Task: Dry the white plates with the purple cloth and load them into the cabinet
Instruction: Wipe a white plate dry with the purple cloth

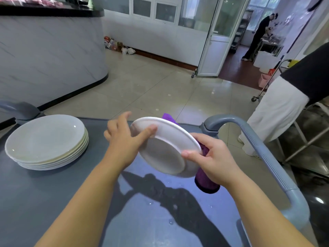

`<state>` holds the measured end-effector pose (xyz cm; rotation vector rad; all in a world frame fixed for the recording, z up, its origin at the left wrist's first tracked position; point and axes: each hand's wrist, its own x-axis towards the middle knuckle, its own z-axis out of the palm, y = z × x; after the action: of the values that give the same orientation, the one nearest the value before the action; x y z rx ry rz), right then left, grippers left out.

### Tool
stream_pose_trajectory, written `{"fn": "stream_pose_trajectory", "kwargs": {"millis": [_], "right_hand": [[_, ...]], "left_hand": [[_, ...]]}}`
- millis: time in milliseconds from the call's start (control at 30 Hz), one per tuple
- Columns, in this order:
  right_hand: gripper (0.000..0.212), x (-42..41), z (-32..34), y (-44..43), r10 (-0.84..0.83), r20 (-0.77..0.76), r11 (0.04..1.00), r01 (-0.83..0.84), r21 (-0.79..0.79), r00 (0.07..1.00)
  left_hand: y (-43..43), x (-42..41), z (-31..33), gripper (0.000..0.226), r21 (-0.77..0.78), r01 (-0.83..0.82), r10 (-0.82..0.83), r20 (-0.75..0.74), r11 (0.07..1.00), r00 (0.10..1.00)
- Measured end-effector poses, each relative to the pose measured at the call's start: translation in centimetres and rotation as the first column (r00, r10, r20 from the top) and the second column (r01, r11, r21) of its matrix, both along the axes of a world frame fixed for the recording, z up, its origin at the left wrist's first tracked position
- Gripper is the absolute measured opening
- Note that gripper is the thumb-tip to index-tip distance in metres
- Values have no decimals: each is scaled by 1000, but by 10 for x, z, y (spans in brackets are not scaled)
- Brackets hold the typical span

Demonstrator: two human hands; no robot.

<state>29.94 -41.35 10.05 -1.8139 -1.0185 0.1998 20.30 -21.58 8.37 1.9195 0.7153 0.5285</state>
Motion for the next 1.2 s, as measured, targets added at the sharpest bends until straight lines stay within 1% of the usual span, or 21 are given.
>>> {"fn": "stream_pose_trajectory", "kwargs": {"millis": [33, 67, 133, 233, 300, 367, 433, 467, 500, 533, 567, 633, 667, 700, 800, 867, 967, 1033, 1100, 1167, 1200], "right_hand": [[31, -1, 3, 0, 9, -72, 1000, -8, 13, 997], [33, -1, 5, 0, 2, -132, 1000, 2, 30, 991], [35, -1, 8, 0, -50, -216, 996, 65, 63, 975], [37, 1, 13, 1, -146, -279, 981, 176, 86, 949], [32, 2, 12, 2, -217, -302, 961, 258, 103, 928], [22, 4, 11, 5, -318, -302, 913, 376, 156, 899], [11, 6, 10, 8, -426, -279, 842, 490, 225, 861], [10, 6, 12, 10, -468, -260, 813, 527, 249, 844], [14, 5, 13, 12, -496, -230, 798, 544, 259, 837], [18, 4, 15, 14, -499, -191, 806, 534, 255, 845], [20, 3, 16, 15, -469, -144, 837, 491, 241, 871], [28, 0, 18, 16, -327, -62, 928, 333, 165, 943], [33, -2, 18, 16, -257, -24, 959, 258, 121, 966], [33, -1, 17, 16, -214, 29, 974, 211, 84, 976], [34, 5, 15, 13, -202, 183, 979, 191, 76, 962], [37, 9, 16, 14, -224, 242, 973, 204, 104, 944], [41, 11, 15, 21, -306, 397, 950, 250, 189, 865], [53, 8, 14, 28, -354, 396, 934, 301, 191, 848], [60, 6, 15, 35, -386, 344, 922, 365, 126, 856], [55, 5, 13, 37, -417, 316, 907, 410, 93, 852], [48, 4, 11, 38, -432, 289, 901, 421, 102, 854]], "left_hand": [[3, -1, 0, 95, 76, 74, -73, -25, 994, 997], [6, -3, 1, 87, 99, 149, -144, -50, 984, 988], [13, -6, 4, 70, 82, 228, -224, -53, 970, 973], [17, -8, 2, 70, 135, 177, -178, -3, 975, 984], [13, -10, 0, 65, 92, 133, -139, 65, 987, 988], [8, -12, -5, 63, 20, 94, -96, 114, 995, 989], [5, -13, -8, 64, -3, 55, -55, 131, 998, 990], [3, -13, -8, 63, -4, 42, -41, 137, 999, 990], [1, -13, -7, 62, 0, 28, -28, 133, 1000, 991], [-1, -12, -6, 59, 10, 15, -16, 129, 1000, 992], [-3, -11, -6, 57, 23, 2, -5, 126, 1000, 992], [-4, -11, -5, 57, 46, -29, 23, 136, 998, 990], [-3, -12, -5, 58, 48, -46, 38, 144, 998, 989], [-2, -13, -6, 59, 41, -58, 51, 150, 997, 987], [-1, -15, -9, 65, -7, -49, 50, 147, 999, 988], [-1, -15, -12, 67, -58, -44, 53, 158, 997, 986], [-4, -13, -13, 62, -123, -46, 68, 187, 991, 980], [-6, -12, -11, 54, -146, -49, 80, 213, 988, 974], [-7, -12, -10, 52, -161, -67, 105, 240, 985, 965], [-7, -12, -12, 54, -190, -90, 137, 251, 978, 958], [-7, -13, -12, 56, -209, -100, 153, 256, 973, 954]]}}
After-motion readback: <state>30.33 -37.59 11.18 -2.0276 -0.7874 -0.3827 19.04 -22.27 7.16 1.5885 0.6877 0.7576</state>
